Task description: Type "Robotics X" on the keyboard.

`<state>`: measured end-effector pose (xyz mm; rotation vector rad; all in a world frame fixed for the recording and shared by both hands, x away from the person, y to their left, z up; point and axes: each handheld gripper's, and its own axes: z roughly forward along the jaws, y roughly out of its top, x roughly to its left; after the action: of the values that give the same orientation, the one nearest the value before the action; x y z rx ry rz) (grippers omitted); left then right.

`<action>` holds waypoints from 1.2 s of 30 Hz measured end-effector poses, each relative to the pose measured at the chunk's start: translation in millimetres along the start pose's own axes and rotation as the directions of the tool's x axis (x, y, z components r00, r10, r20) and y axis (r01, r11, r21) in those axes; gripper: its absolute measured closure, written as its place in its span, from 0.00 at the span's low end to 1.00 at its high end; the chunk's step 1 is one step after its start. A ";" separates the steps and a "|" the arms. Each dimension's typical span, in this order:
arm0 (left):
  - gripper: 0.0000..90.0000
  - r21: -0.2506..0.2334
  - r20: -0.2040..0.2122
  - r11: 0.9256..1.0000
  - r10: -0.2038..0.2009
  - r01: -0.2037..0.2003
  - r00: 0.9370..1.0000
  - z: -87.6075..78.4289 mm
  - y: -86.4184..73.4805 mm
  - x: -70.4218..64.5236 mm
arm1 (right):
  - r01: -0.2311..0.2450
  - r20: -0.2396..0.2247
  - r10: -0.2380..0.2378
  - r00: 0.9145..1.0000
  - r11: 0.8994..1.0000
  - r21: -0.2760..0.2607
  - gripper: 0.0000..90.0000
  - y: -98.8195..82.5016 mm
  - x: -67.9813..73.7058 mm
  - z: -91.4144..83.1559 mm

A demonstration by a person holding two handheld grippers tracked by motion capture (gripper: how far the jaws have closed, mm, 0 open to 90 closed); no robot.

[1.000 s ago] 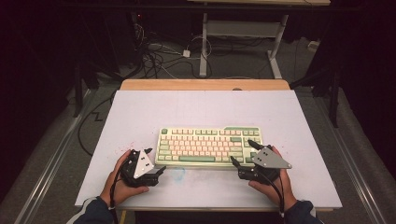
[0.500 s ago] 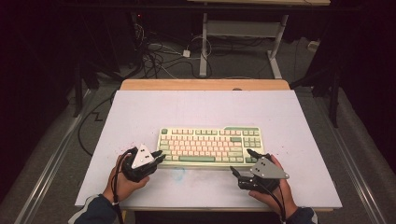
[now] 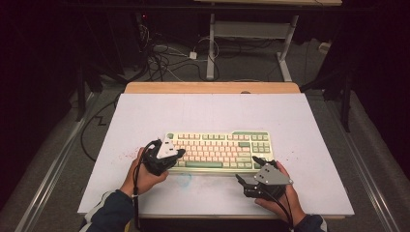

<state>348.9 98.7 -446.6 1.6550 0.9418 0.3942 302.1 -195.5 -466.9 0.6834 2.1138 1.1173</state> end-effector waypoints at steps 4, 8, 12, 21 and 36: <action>0.97 0.011 -0.012 1.000 0.014 -0.014 1.000 16.1 5.0 -5.8 | 0.000 -0.003 0.000 1.000 1.000 0.005 0.24 -0.9 0.0 0.8; 0.97 0.029 -0.016 1.000 0.010 -0.010 1.000 32.4 9.0 -9.5 | 0.003 -0.003 -0.003 1.000 1.000 0.013 0.24 -1.7 0.2 1.5; 0.97 0.063 -0.026 0.998 0.022 -0.020 0.999 47.6 10.3 -10.7 | 0.006 -0.008 -0.006 1.000 1.000 0.019 0.24 -2.3 0.7 2.8; 0.97 0.121 -0.038 0.992 0.039 -0.034 0.998 67.9 7.1 -12.6 | 0.019 -0.026 -0.018 1.000 0.999 0.041 0.24 -4.0 3.2 6.2; 0.97 0.148 -0.054 0.989 0.030 -0.022 0.998 78.2 2.3 -11.1 | 0.027 -0.028 -0.025 0.999 0.998 0.056 0.24 -4.5 3.4 7.3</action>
<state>396.5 38.8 -466.2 1.7998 1.0117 0.3984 304.6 -191.6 -474.9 0.6682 2.1780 1.0623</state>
